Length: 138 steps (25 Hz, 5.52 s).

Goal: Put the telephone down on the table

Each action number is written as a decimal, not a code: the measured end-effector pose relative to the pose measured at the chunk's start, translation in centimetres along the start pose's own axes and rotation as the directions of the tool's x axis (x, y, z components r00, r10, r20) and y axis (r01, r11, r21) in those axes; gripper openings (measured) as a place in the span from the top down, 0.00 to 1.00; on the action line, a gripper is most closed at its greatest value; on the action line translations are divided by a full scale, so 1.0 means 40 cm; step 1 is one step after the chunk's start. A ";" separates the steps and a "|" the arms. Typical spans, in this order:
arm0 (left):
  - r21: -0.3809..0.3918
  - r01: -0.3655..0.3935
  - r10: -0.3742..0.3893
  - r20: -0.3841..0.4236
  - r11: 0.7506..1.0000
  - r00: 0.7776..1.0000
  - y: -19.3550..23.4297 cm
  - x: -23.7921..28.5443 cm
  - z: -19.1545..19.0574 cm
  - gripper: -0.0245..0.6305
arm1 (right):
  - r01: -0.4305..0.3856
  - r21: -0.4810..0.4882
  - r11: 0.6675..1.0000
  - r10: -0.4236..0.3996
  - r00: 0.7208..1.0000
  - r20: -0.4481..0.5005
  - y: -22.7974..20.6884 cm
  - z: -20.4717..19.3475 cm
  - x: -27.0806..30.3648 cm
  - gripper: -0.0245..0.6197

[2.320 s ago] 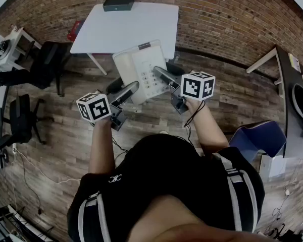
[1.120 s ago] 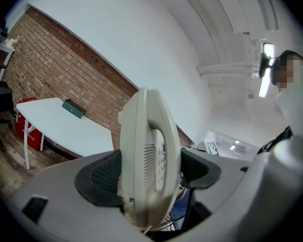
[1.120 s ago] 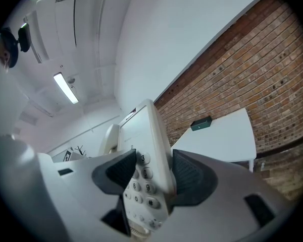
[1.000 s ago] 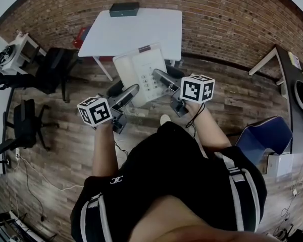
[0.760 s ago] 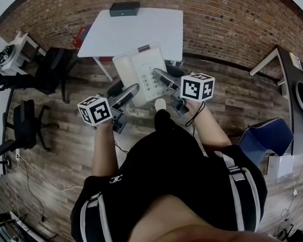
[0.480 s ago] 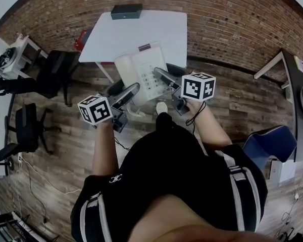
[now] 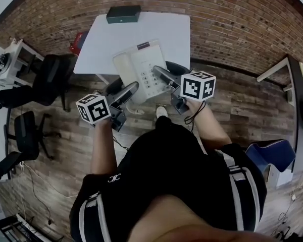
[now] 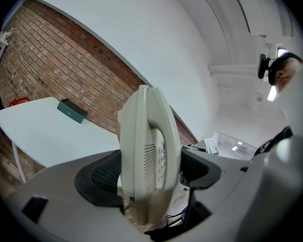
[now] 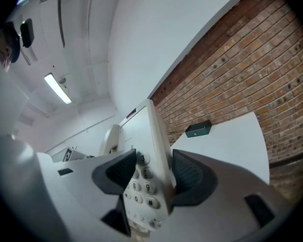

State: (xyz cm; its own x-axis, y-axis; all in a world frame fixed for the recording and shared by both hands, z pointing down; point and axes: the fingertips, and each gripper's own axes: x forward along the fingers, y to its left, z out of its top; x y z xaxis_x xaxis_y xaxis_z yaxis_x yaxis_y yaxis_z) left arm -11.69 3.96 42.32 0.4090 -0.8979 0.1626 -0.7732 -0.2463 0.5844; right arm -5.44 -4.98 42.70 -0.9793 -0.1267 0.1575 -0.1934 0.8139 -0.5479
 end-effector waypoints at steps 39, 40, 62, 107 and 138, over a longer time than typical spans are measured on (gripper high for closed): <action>-0.218 0.119 -0.191 -0.346 0.969 0.919 0.628 0.619 0.256 0.40 | 0.324 0.244 0.914 -0.315 0.946 -0.077 -0.700 0.216 0.421 0.65; -0.228 0.131 -0.209 -0.359 0.965 0.910 0.633 0.634 0.252 0.40 | 0.342 0.249 0.906 -0.333 0.940 -0.081 -0.716 0.212 0.417 0.65; -0.418 0.118 -0.348 -0.533 0.901 0.772 0.759 0.821 0.002 0.40 | 0.540 0.426 0.726 -0.511 0.838 -0.191 -0.952 -0.013 0.352 0.65; 0.170 -0.154 0.202 -0.320 0.973 0.926 0.877 0.767 0.166 0.79 | 0.685 0.135 0.716 -0.694 0.720 0.024 -0.993 0.122 0.267 0.92; 0.421 -0.365 0.289 0.235 0.830 0.928 0.556 0.634 0.617 0.96 | 0.699 -0.167 0.695 -0.540 0.662 0.521 -0.614 0.570 0.240 0.96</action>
State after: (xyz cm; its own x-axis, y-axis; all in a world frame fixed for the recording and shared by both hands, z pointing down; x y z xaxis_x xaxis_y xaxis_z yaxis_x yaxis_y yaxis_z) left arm -30.47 -33.28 39.80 0.0421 -0.9903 0.1327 -0.9954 -0.0301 0.0910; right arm -11.44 -39.11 38.94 -0.5742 -0.8182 -0.0280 -0.8091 0.5723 -0.1335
